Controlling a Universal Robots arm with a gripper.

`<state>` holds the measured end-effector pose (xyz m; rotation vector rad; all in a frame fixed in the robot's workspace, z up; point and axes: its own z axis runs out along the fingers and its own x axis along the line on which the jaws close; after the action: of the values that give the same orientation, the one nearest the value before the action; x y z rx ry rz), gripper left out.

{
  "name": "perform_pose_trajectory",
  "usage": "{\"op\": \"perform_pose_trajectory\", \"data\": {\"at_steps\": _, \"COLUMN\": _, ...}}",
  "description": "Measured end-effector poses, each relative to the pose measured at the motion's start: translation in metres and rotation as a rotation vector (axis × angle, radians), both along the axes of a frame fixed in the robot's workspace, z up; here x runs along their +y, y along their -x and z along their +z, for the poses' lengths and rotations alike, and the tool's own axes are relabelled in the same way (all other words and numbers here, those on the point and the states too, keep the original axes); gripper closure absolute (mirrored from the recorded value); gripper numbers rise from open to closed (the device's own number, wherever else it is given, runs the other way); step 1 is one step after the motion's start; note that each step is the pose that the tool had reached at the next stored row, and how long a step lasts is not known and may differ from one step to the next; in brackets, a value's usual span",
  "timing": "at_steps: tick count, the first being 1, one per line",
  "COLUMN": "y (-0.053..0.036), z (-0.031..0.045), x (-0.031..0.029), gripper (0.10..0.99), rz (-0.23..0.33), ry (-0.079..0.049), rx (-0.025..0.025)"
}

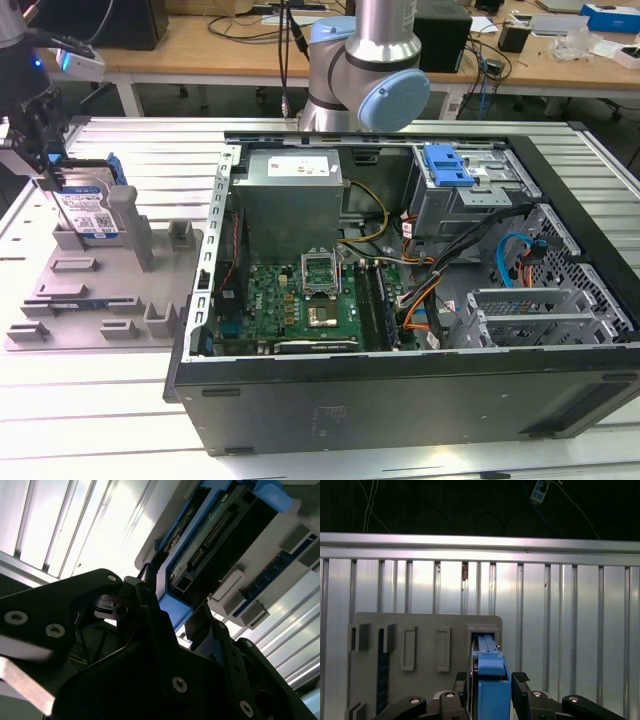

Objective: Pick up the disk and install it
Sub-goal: 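Pick up the disk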

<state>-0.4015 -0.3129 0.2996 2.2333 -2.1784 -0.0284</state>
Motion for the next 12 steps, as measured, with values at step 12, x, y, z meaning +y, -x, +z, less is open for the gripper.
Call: {"op": "perform_pose_trajectory", "data": {"at_steps": 12, "y": 0.0005, "z": -0.0021, "x": 0.0, "gripper": 0.694, "rz": 0.0, "ry": 0.0, "rx": -0.0003}}
